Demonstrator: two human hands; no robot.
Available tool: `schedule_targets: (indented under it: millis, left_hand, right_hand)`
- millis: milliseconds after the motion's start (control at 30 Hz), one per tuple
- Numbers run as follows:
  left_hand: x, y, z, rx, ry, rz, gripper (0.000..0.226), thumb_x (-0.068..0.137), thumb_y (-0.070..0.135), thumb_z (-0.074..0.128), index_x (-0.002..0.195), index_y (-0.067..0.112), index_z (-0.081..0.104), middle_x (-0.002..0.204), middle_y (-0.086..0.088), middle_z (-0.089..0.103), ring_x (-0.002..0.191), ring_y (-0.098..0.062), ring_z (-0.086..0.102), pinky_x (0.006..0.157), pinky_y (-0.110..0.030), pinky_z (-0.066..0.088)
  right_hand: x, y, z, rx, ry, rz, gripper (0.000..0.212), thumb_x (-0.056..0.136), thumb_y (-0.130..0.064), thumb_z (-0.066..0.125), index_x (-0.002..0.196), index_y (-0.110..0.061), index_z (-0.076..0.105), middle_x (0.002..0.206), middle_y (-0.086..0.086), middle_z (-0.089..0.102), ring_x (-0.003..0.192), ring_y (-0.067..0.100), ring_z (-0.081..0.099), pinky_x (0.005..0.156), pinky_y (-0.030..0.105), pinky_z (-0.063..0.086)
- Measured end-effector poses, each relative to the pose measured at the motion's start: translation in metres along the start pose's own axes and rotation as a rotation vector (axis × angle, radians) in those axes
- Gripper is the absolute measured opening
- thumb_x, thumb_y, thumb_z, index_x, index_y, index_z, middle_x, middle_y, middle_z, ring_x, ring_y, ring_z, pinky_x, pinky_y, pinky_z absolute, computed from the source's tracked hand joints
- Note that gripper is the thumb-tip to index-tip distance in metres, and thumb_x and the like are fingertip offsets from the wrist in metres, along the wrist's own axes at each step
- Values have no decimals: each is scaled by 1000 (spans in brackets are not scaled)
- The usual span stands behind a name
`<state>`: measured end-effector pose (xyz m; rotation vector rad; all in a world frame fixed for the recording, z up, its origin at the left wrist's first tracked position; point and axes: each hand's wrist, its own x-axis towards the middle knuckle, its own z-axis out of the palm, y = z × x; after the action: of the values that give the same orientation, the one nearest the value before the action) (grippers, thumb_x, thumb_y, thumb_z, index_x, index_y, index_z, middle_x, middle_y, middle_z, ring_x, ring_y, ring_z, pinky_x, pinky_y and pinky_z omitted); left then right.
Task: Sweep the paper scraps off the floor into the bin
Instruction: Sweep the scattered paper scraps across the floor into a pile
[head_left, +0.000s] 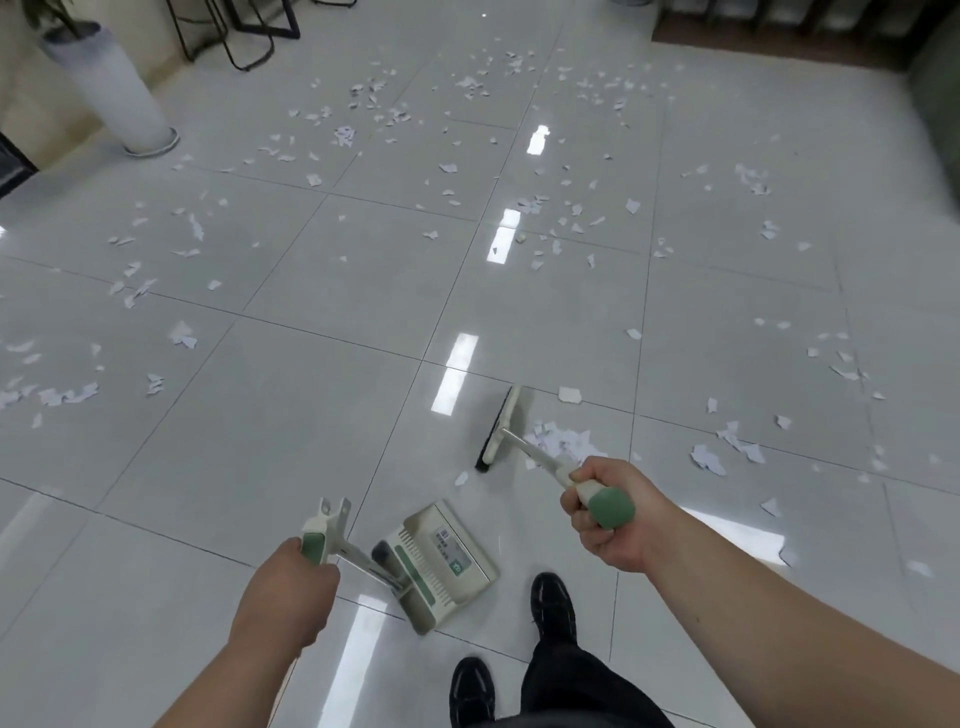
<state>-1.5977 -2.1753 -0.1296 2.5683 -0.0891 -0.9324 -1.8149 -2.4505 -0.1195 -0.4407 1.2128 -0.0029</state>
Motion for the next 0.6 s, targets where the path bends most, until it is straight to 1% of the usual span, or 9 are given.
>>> schedule_targets:
  millis: [100,167,233,367,500,600]
  left_hand:
    - [-7,-6,-2,-6,-20,13,14,83,9,47,93,14,55,64,-10,55,44,-26,49,46,-25,40]
    - [-10,-9,-1,-2,-37,13,13,81,10,46,91,14,54,62,-10,55,44,-25,48,47,-26,40]
    - [-11,-11,2,16,-50,13,13,81,10,46,90,14,54,62,-10,57,43,-26,50,46,-26,40]
    - [-16,-10,11,66,-69,4,16,80,9,46,91,15,55,67,-13,62,45,-27,55,46,-26,43]
    - [-18,9,28,103,-84,3,15,81,10,46,92,12,56,68,-14,62,46,-27,55,46,-24,42]
    - [-23,36,48,132,-85,5,15,81,11,46,92,10,57,72,-16,63,49,-29,56,46,-25,42]
  right_hand:
    - [-17,19,1,-62,-16,8,39,83,-13,55,122,-14,51,65,7,54,37,14,38,33,15,23]
    - [-21,27,5,-94,-29,40,32,83,-13,55,115,-12,52,66,7,55,37,13,38,33,15,23]
    - [-21,30,9,-116,-41,74,27,82,-13,56,109,-11,52,67,7,56,37,13,38,33,15,23]
    - [-13,24,3,-177,-43,139,26,81,-15,58,106,-10,55,67,5,57,38,13,38,33,15,23]
    - [-6,5,-29,-257,-8,216,31,75,-15,62,104,-9,56,71,5,60,40,14,41,35,16,24]
    - [-7,-23,-70,-308,52,237,34,75,-14,62,107,-8,57,70,6,61,40,14,42,35,15,25]
